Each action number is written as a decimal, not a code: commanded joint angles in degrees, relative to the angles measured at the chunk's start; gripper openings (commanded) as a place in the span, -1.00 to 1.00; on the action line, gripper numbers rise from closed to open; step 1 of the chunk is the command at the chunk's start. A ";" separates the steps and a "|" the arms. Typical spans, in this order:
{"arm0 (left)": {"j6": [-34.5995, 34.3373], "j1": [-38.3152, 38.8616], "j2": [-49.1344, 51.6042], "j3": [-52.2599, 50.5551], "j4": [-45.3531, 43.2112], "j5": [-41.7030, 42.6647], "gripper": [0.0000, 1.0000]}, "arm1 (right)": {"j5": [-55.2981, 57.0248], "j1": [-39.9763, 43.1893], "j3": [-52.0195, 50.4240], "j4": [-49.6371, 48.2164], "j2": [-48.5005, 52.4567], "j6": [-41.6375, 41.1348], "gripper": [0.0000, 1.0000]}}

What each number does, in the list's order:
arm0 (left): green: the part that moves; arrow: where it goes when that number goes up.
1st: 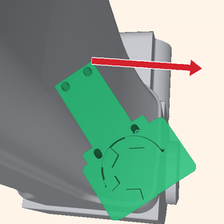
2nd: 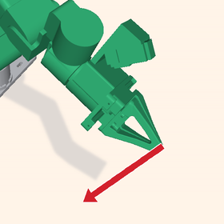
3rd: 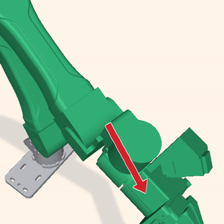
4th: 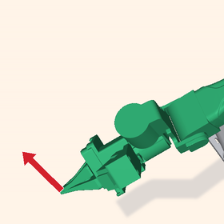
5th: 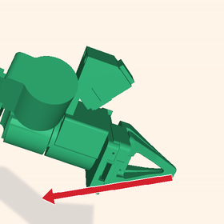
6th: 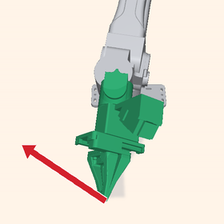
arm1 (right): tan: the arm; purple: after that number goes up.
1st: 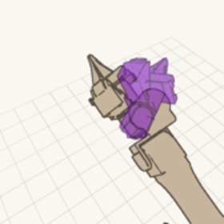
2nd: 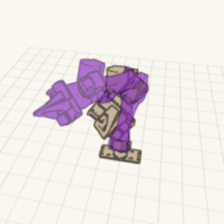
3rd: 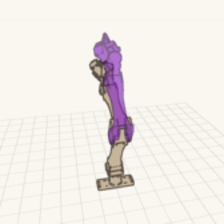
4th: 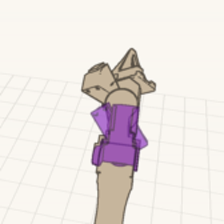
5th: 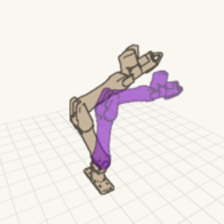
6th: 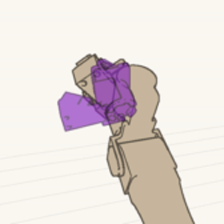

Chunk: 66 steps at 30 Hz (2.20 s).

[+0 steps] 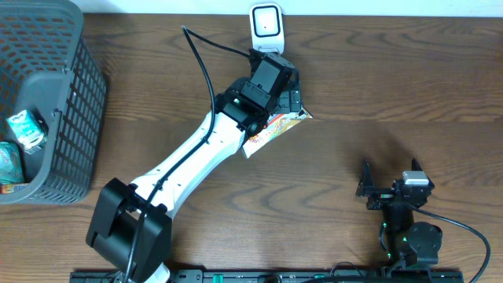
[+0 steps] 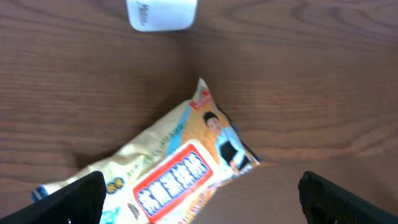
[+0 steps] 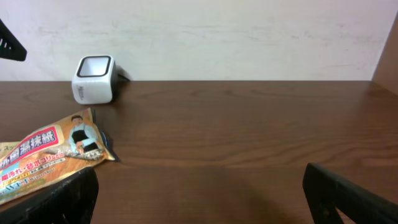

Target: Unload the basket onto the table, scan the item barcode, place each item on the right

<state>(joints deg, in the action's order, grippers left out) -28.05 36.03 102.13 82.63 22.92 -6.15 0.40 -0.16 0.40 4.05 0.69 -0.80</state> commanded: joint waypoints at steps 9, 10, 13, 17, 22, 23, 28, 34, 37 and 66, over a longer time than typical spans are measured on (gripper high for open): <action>-3.78 -0.59 9.57 0.09 -5.81 -3.54 0.97 | -0.09 0.44 -0.09 0.24 -0.28 -0.22 0.99; -3.76 -0.59 10.82 0.09 -6.14 -3.56 0.97 | -0.09 0.44 -0.09 0.24 -0.28 -0.22 0.98; -3.72 -0.20 16.35 0.09 -6.75 -3.54 0.96 | -0.09 0.44 -0.09 0.26 -0.28 -0.24 0.98; -3.69 -0.07 19.71 0.09 -6.51 -3.54 0.97 | -0.09 0.44 -0.09 0.24 -0.28 -0.22 0.98; -1.97 -0.07 19.12 0.13 -6.56 -3.54 0.97 | -0.09 0.44 -0.09 0.24 -0.28 -0.22 0.99; -1.33 -0.07 18.62 0.13 -6.56 -3.54 0.97 | -0.09 0.44 -0.09 0.24 -0.28 -0.22 0.99; -0.07 -0.04 13.40 0.13 -6.47 -3.52 0.97 | -0.09 0.44 -0.09 0.24 -0.28 -0.22 0.99; 0.87 0.04 5.40 0.13 -5.64 -3.56 0.97 | -0.09 0.46 -0.09 0.24 -0.28 -0.22 0.99; 8.57 -0.02 2.23 0.11 -1.95 -3.58 0.96 | -0.09 0.46 -0.09 0.24 -0.28 -0.24 0.99; 17.75 -2.93 12.66 -1.14 15.28 35.23 0.96 | -0.09 0.44 -0.09 0.24 -0.28 -0.22 0.99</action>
<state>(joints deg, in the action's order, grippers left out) -9.15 31.05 114.72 82.04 38.89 19.46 0.40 -0.16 0.40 4.05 0.69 -0.80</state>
